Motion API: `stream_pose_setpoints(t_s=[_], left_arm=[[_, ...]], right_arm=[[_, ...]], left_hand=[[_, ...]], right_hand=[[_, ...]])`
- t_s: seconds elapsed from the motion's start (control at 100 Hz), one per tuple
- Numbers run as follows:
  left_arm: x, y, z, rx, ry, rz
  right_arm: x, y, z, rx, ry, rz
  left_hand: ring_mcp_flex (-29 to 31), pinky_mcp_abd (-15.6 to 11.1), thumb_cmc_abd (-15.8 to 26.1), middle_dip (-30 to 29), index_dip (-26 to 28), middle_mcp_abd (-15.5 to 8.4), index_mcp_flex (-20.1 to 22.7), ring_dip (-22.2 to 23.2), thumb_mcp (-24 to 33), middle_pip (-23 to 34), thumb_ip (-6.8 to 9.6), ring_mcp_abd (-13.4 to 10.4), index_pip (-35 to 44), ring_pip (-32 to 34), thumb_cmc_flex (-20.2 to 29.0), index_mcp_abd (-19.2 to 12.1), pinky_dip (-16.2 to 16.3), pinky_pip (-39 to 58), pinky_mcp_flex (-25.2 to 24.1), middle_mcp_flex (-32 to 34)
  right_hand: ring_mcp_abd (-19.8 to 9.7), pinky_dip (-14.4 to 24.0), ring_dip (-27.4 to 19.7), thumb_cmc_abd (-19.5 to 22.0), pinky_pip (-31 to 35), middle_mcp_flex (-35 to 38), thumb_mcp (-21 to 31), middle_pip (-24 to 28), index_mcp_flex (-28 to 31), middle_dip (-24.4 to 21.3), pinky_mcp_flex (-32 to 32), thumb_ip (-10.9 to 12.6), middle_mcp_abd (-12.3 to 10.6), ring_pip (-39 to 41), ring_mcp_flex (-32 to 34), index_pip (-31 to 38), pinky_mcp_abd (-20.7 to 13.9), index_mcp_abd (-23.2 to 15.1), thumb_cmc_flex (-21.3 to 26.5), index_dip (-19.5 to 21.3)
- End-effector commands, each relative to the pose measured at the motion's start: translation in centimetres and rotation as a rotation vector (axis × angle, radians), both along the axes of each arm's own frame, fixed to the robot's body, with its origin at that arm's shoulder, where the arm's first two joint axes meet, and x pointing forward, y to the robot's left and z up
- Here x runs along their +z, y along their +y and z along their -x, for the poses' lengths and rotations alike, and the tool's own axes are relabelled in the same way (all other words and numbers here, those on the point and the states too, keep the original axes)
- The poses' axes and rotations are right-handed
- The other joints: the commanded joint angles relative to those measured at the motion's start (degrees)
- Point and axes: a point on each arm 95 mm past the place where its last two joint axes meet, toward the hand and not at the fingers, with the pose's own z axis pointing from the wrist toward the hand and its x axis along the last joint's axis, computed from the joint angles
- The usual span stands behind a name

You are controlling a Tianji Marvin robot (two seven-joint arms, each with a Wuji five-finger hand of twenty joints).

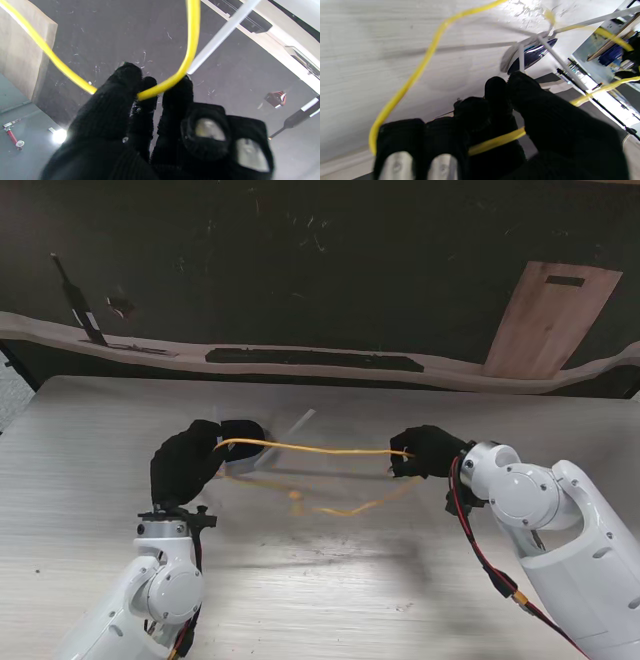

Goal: Untangle the Ethernet cable and plug it into the router

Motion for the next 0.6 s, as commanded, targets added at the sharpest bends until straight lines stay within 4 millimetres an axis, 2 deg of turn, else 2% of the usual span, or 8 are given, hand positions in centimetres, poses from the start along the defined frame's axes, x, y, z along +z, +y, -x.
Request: stream_pose_setpoints(t_s=[0.0, 0.14, 0.32, 0.34, 0.5, 0.59], left_arm=[[-0.1, 0.9, -0.1, 0.028, 0.008, -0.010], [-0.2, 0.8, -0.2, 0.024, 0.014, -0.013], [-0.1, 0.5, -0.2, -0.055, 0.067, 0.028], [-0.1, 0.5, -0.1, -0.069, 0.075, 0.039], [-0.1, 0.1, -0.1, -0.155, 0.125, 0.128], [-0.1, -0.1, -0.2, -0.187, 0.150, 0.152]], right_arm=[[-0.6, -1.1, 0.0, -0.022, 0.009, 0.017], [-0.4, -1.3, 0.0, -0.035, -0.024, -0.007], [-0.2, -0.8, 0.2, -0.015, -0.021, -0.117], [-0.2, -0.7, 0.2, -0.012, -0.019, -0.135], [-0.1, 0.3, 0.2, -0.005, -0.040, -0.224], [-0.1, 0.4, 0.0, -0.010, -0.046, -0.227]], left_hand=[[2.34, -9.53, 3.45, 0.63, 0.40, -0.43, 0.95, 0.72, 7.58, 1.57, 3.49, 5.74, 1.38, 6.93, 5.70, -0.72, -0.44, 14.32, 2.53, 2.26], [2.29, -9.22, 3.34, 0.62, 0.61, -0.73, 0.67, 0.54, 8.43, 1.63, 3.45, 5.73, 1.90, 6.49, 5.23, -0.34, -0.82, 14.32, 2.43, 2.10], [2.29, -7.71, 4.56, 0.30, 0.76, -1.04, -0.65, -0.25, 7.70, 1.01, 2.83, 6.16, 2.18, 4.35, 5.33, 1.38, -4.65, 14.32, 2.02, 0.67], [2.33, -7.35, 5.01, 0.23, 0.81, -1.02, -0.94, -0.30, 6.61, 0.93, 2.83, 6.20, 2.06, 3.99, 5.94, 1.75, -5.83, 14.32, 2.00, 0.49], [2.34, -6.09, 7.76, 0.12, 1.07, -0.56, -2.04, -0.45, 0.89, 0.43, 3.15, 6.50, 1.66, 2.23, 8.84, 2.56, -8.95, 14.32, 1.73, -0.76], [2.30, -6.03, 8.55, 0.10, 1.10, -0.53, -2.48, -0.57, -0.09, 0.28, 3.06, 6.49, 1.46, 1.66, 9.19, 3.03, -9.47, 14.19, 1.65, -1.10]], right_hand=[[-6.42, 1.17, 1.14, 0.18, 13.18, 6.22, 1.13, 6.42, 0.38, 1.35, 2.19, 0.55, 10.99, 1.53, -1.66, -0.38, -4.63, -1.53, -0.77, -0.82], [-6.30, 1.30, 1.33, 0.37, 13.18, 6.33, 1.31, 6.43, 0.65, 1.24, 2.16, 0.35, 11.09, 1.52, -1.66, -0.38, -4.46, -1.46, -1.43, -1.11], [-6.07, 1.12, 1.42, 0.68, 13.18, 6.30, 1.50, 6.35, 0.88, 1.10, 2.07, 0.18, 11.14, 1.36, -1.66, -0.31, -4.06, -1.41, -2.12, -1.42], [-6.01, 1.07, 1.42, 0.75, 13.18, 6.26, 1.51, 6.33, 0.87, 1.08, 2.05, 0.16, 11.16, 1.33, -1.66, -0.30, -4.00, -1.42, -2.17, -1.44], [-5.38, -0.12, 1.11, 0.77, 13.18, 5.76, 1.85, 5.95, 0.94, 0.82, 1.89, 0.02, 11.50, 0.92, -1.66, -0.10, -3.15, -1.48, -2.53, -1.61], [-5.03, -0.80, 0.80, 1.12, 13.18, 5.21, 1.95, 5.62, 0.74, 0.69, 1.78, -0.04, 11.69, 0.66, -1.67, -0.06, -2.83, -1.67, -2.65, -1.63]])
